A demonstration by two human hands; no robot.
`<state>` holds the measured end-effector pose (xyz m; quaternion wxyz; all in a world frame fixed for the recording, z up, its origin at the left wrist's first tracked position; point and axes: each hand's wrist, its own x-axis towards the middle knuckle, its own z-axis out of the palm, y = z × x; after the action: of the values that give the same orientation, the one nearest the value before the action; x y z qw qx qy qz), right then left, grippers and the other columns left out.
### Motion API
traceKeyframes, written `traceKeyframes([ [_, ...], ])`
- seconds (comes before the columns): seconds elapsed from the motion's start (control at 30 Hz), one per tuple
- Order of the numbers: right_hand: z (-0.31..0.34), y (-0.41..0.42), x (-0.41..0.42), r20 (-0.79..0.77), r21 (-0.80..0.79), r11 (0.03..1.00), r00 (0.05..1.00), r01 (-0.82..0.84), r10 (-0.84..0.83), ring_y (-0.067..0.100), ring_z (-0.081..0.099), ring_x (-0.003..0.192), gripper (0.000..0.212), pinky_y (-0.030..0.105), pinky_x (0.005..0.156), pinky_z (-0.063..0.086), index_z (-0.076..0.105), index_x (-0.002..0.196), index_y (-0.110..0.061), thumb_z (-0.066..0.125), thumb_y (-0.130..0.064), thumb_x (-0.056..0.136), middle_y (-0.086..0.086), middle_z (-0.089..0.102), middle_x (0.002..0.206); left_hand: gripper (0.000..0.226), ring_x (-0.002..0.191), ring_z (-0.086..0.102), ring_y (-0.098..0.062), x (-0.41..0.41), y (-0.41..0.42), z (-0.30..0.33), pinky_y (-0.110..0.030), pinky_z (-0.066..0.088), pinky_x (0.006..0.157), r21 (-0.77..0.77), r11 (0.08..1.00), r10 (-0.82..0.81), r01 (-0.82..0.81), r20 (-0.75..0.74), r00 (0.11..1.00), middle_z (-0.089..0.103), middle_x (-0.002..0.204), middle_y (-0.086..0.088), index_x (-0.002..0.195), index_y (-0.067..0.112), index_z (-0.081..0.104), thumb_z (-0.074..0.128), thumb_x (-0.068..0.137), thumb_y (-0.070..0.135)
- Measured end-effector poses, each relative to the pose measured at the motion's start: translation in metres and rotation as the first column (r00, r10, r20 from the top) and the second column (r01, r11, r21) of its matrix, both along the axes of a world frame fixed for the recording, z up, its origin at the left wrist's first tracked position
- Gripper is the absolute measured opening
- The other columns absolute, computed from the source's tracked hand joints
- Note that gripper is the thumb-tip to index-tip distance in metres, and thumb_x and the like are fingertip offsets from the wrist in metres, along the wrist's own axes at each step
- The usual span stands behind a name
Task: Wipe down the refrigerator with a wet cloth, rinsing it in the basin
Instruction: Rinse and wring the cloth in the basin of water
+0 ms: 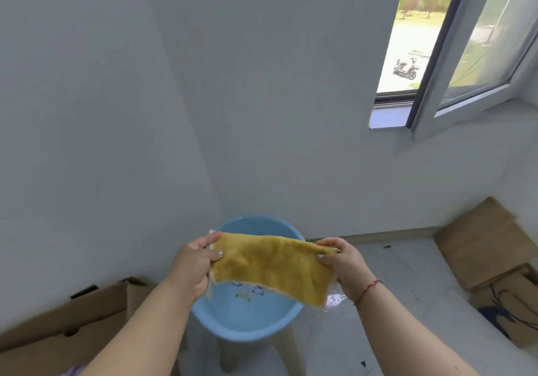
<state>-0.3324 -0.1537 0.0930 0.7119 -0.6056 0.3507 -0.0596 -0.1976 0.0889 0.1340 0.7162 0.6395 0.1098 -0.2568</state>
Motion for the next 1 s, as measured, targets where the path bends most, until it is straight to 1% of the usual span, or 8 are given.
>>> traceKeyframes([
  [0.2, -0.067, 0.028, 0.084, -0.203, -0.393, 0.904, 0.975, -0.167, 0.092, 0.021, 0.057, 0.08, 0.031, 0.027, 0.066, 0.047, 0.062, 0.084, -0.026, 0.052, 0.003, 0.081, 0.008, 0.058, 0.099, 0.077, 0.12, 0.056, -0.028, 0.067, 0.026, -0.081, -0.043, 0.051, 0.096, 0.373, 0.907, -0.225, 0.194, 0.041, 0.973, 0.05, 0.141, -0.01, 0.144, 0.021, 0.044, 0.062, 0.08, -0.018],
  [0.4, -0.131, 0.028, 0.124, -0.453, -0.646, 0.63, 0.881, -0.431, 0.137, 0.023, 0.045, 0.105, 0.036, 0.028, 0.087, 0.039, 0.06, 0.111, -0.022, 0.045, -0.002, 0.086, 0.003, 0.045, 0.117, 0.076, 0.145, 0.024, -0.021, 0.1, 0.017, -0.151, -0.027, 0.027, 0.111, 0.707, 0.621, -0.538, 0.337, 0.073, 0.84, 0.024, 0.158, -0.007, 0.151, 0.022, 0.031, 0.058, 0.084, -0.005],
  [0.6, -0.205, 0.032, 0.154, -0.795, -0.489, 0.215, 0.534, -0.845, 0.288, 0.027, 0.015, 0.144, 0.067, 0.043, 0.115, 0.021, 0.021, 0.149, -0.035, 0.045, -0.018, 0.089, 0.004, 0.016, 0.157, 0.069, 0.148, -0.006, -0.038, 0.1, -0.002, -0.234, -0.051, 0.013, 0.119, 0.878, 0.08, -0.747, 0.473, -0.261, 0.611, -0.015, 0.162, -0.003, 0.153, 0.04, 0.012, 0.049, 0.096, 0.042],
  [0.77, -0.26, 0.039, 0.171, -0.914, -0.304, -0.042, 0.278, -0.952, 0.296, 0.033, -0.015, 0.146, 0.074, 0.067, 0.107, -0.011, -0.011, 0.148, -0.046, 0.04, -0.048, 0.095, 0.002, -0.015, 0.161, 0.069, 0.145, -0.023, -0.036, 0.101, -0.021, -0.285, -0.063, 0.001, 0.113, 0.833, -0.165, -0.758, 0.528, -0.45, 0.472, -0.028, 0.159, 0.002, 0.148, 0.051, -0.008, 0.032, 0.094, 0.062],
  [0.83, -0.276, 0.037, 0.177, -0.925, -0.275, -0.072, 0.244, -0.959, 0.291, 0.034, -0.015, 0.146, 0.072, 0.067, 0.108, -0.008, -0.01, 0.148, -0.046, 0.04, -0.048, 0.097, 0.001, -0.015, 0.161, 0.07, 0.146, -0.021, -0.036, 0.103, -0.021, -0.301, -0.06, 0.0, 0.114, 0.813, -0.211, -0.721, 0.543, -0.504, 0.475, -0.027, 0.159, 0.002, 0.148, 0.049, -0.014, 0.027, 0.093, 0.065],
  [0.9, -0.284, 0.036, 0.184, -0.918, -0.242, 0.004, 0.231, -0.97, 0.323, 0.037, -0.008, 0.145, 0.075, 0.06, 0.113, 0.009, -0.002, 0.149, -0.046, 0.048, -0.029, 0.095, 0.0, -0.012, 0.16, 0.072, 0.147, -0.014, -0.036, 0.11, -0.02, -0.313, -0.055, -0.001, 0.118, 0.78, -0.185, -0.686, 0.598, -0.538, 0.49, -0.02, 0.161, 0.0, 0.15, 0.045, -0.01, 0.026, 0.092, 0.067],
  [0.97, -0.285, 0.041, 0.189, -0.891, -0.255, 0.164, 0.298, -0.953, 0.343, 0.039, 0.009, 0.142, 0.08, 0.048, 0.111, 0.029, 0.01, 0.149, -0.043, 0.05, -0.008, 0.089, 0.007, -0.001, 0.158, 0.078, 0.149, -0.004, -0.033, 0.114, -0.022, -0.321, -0.048, 0.001, 0.12, 0.753, 0.005, -0.673, 0.658, -0.484, 0.559, -0.003, 0.164, -0.005, 0.154, 0.038, 0.003, 0.031, 0.088, 0.07],
  [1.0, -0.286, 0.046, 0.195, -0.87, -0.263, 0.281, 0.353, -0.923, 0.345, 0.038, 0.021, 0.139, 0.077, 0.042, 0.108, 0.035, 0.018, 0.148, -0.038, 0.05, -0.004, 0.087, 0.01, 0.012, 0.155, 0.084, 0.149, 0.007, -0.028, 0.115, -0.024, -0.318, -0.043, 0.006, 0.12, 0.723, 0.185, -0.633, 0.666, -0.431, 0.644, 0.01, 0.163, -0.005, 0.154, 0.033, 0.015, 0.035, 0.083, 0.072],
])
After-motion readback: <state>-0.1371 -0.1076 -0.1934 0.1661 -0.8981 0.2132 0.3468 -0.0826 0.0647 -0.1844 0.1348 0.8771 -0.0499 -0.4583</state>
